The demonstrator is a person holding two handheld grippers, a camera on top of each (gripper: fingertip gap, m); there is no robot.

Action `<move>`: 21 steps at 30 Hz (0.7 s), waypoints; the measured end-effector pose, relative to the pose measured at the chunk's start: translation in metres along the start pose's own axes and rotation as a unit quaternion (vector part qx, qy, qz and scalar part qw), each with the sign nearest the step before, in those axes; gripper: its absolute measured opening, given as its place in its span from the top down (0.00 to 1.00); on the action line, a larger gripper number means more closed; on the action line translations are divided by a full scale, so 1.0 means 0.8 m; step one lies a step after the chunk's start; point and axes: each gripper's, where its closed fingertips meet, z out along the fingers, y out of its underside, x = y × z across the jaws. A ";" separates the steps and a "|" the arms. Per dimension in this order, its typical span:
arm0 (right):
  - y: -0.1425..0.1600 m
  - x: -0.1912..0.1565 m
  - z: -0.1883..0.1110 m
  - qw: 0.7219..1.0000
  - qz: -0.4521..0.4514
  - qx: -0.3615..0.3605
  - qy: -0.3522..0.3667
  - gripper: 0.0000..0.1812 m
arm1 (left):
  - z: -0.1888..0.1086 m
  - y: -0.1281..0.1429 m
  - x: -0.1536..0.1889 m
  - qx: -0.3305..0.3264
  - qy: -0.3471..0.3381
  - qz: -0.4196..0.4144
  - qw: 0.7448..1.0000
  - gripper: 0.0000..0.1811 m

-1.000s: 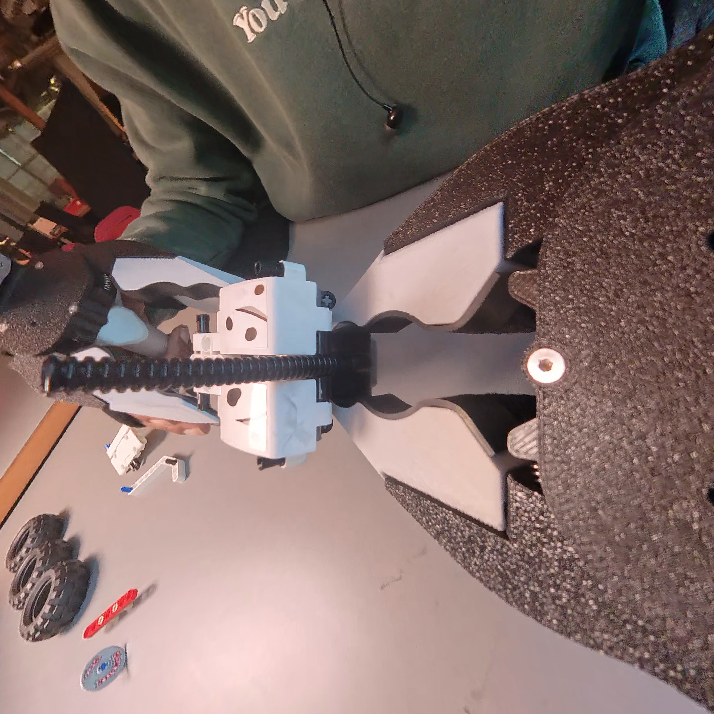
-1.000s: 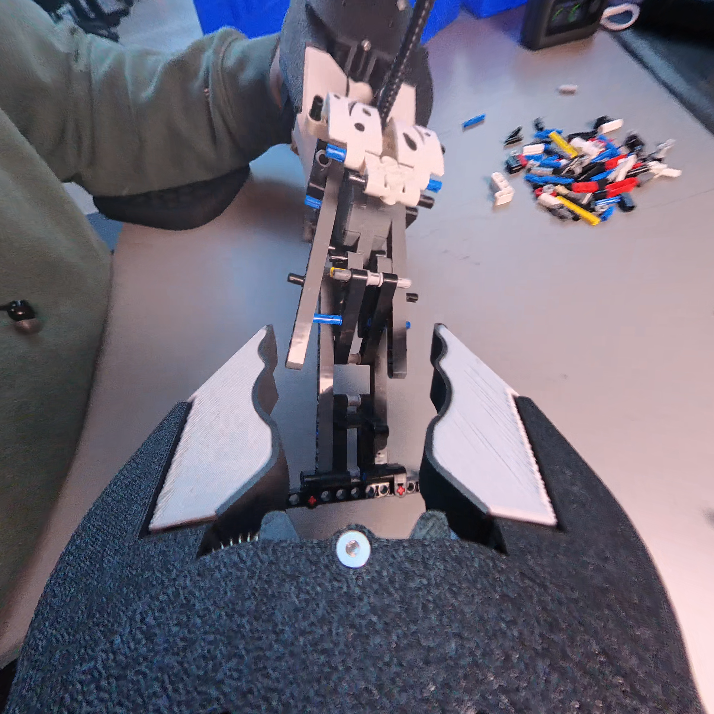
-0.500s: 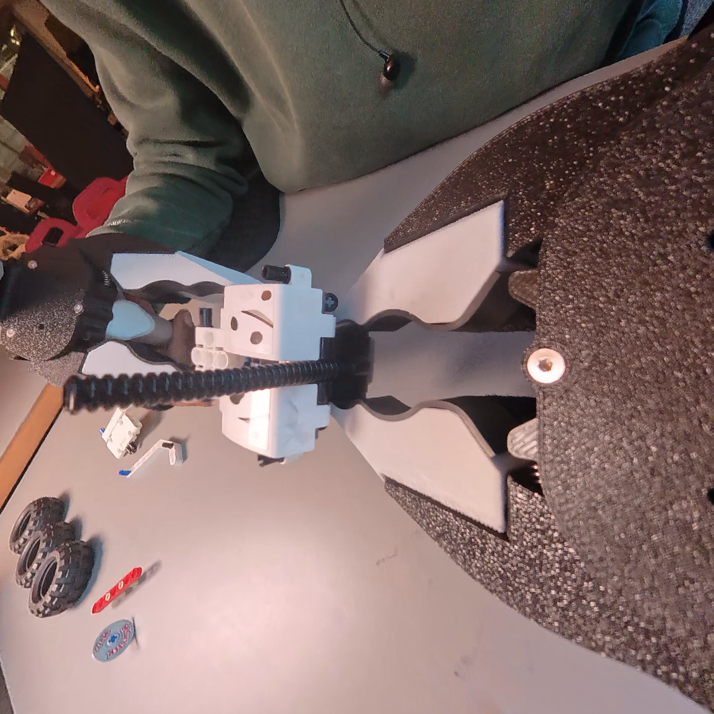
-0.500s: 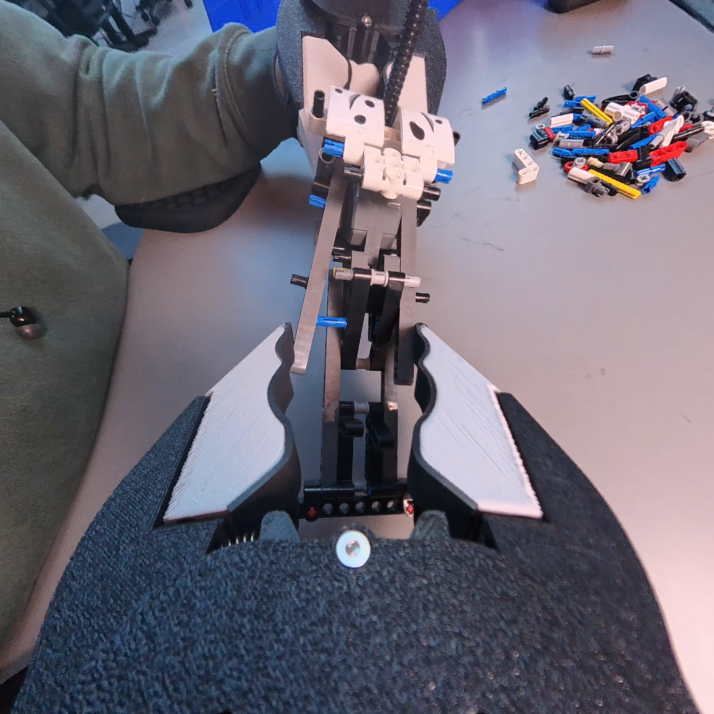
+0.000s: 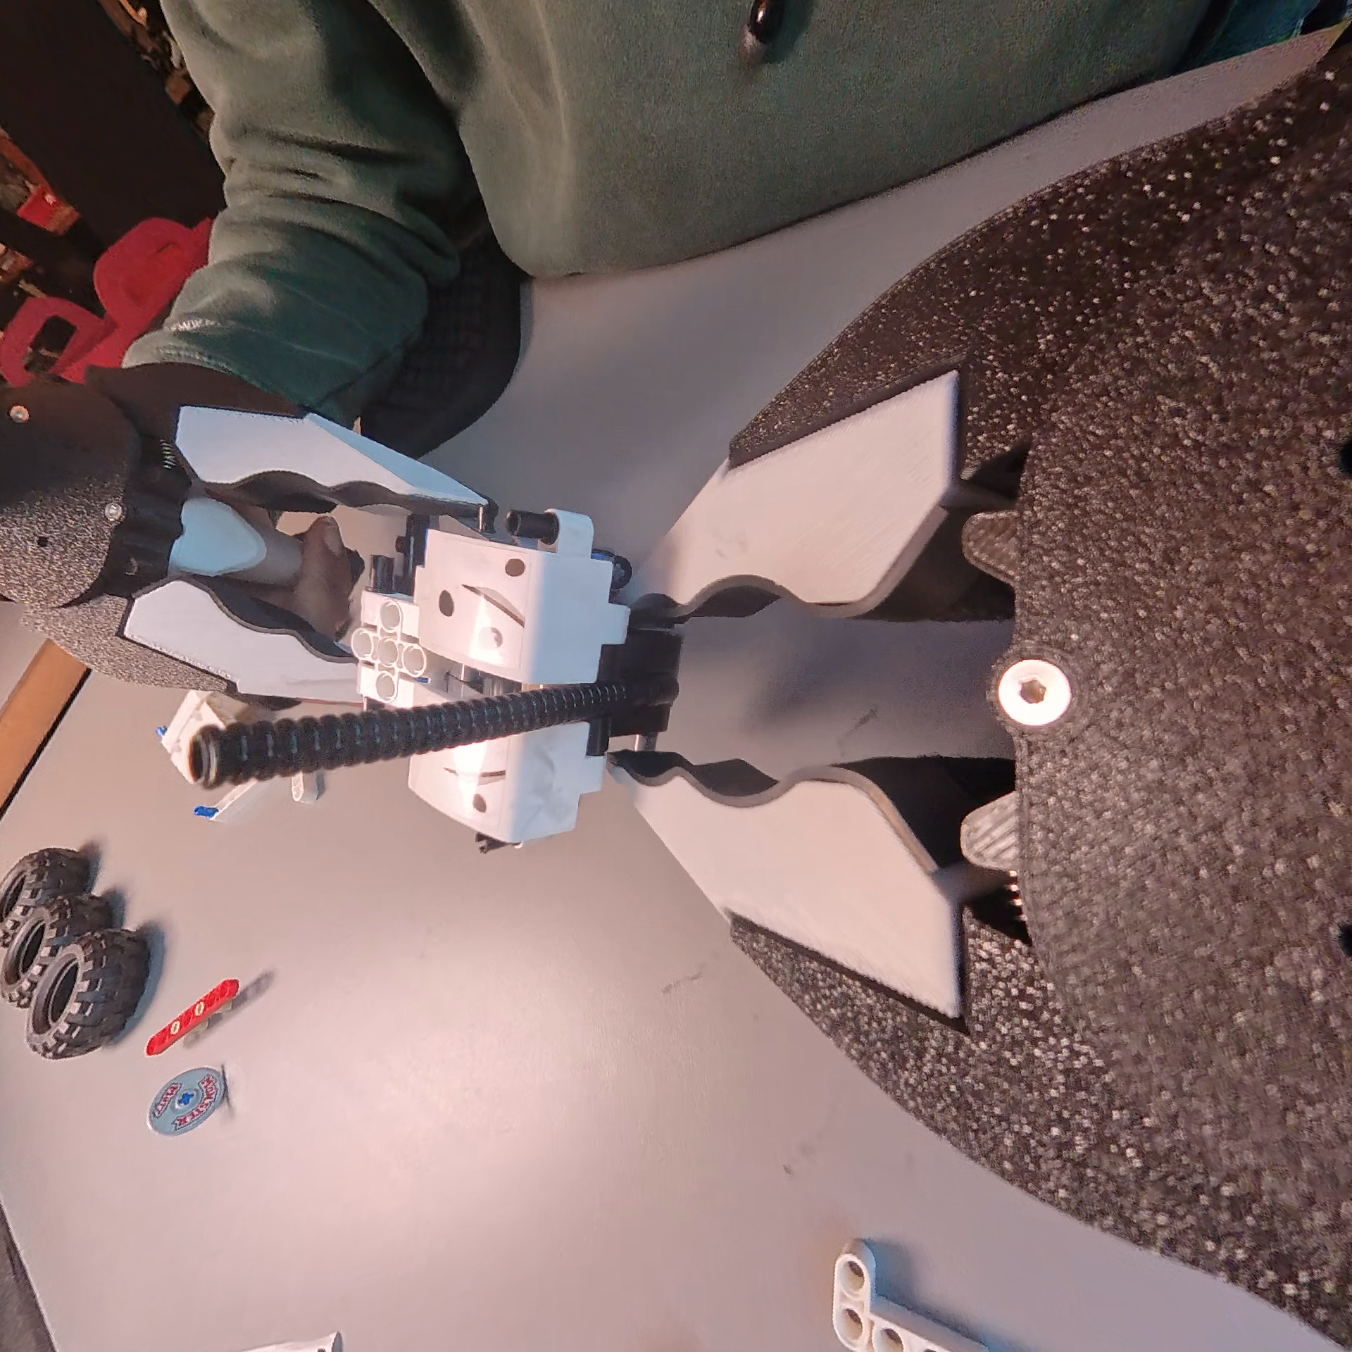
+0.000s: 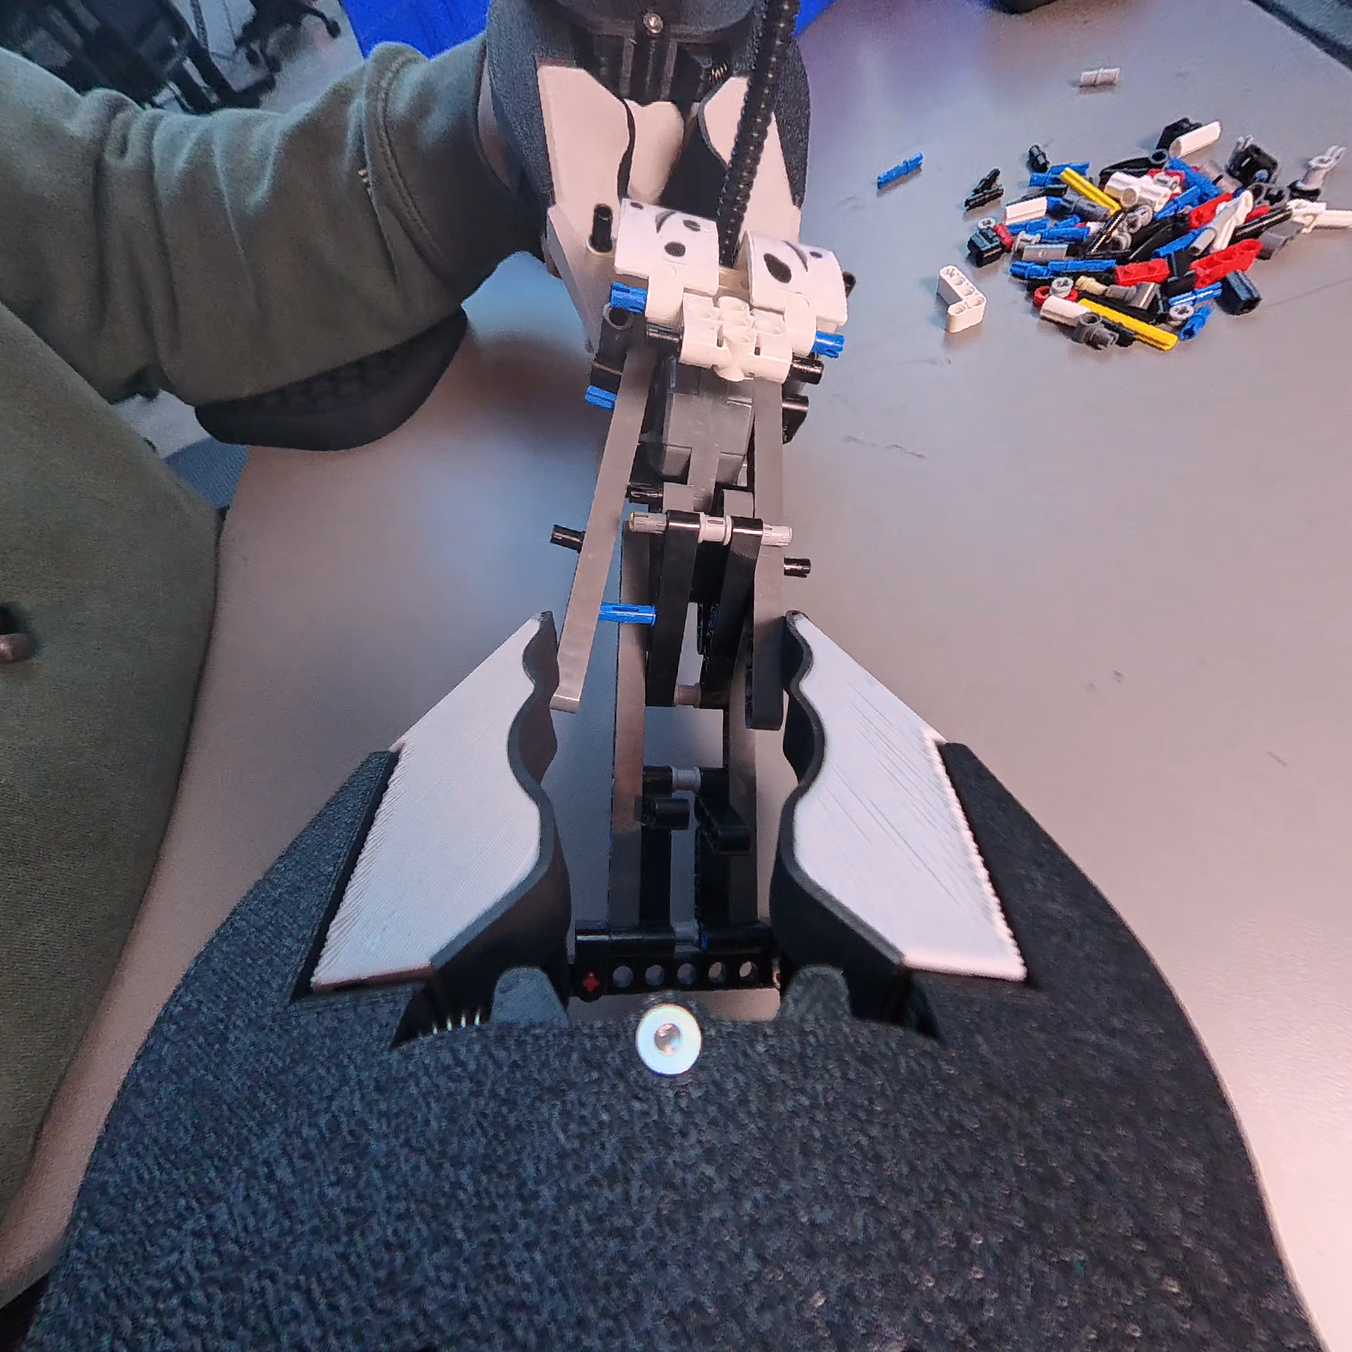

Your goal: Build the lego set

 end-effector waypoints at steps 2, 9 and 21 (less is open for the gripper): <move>0.001 0.003 0.000 1.000 0.000 -0.002 0.008 0.66 | 0.001 0.006 -0.005 -0.014 -0.015 0.006 1.000 0.81; 0.022 0.022 0.005 0.988 -0.089 -0.077 0.097 0.66 | 0.000 0.033 -0.018 -0.076 -0.050 0.029 0.995 0.80; 0.030 0.023 0.015 0.969 -0.168 -0.117 0.136 0.65 | -0.018 0.012 -0.001 -0.045 -0.071 0.101 0.991 0.45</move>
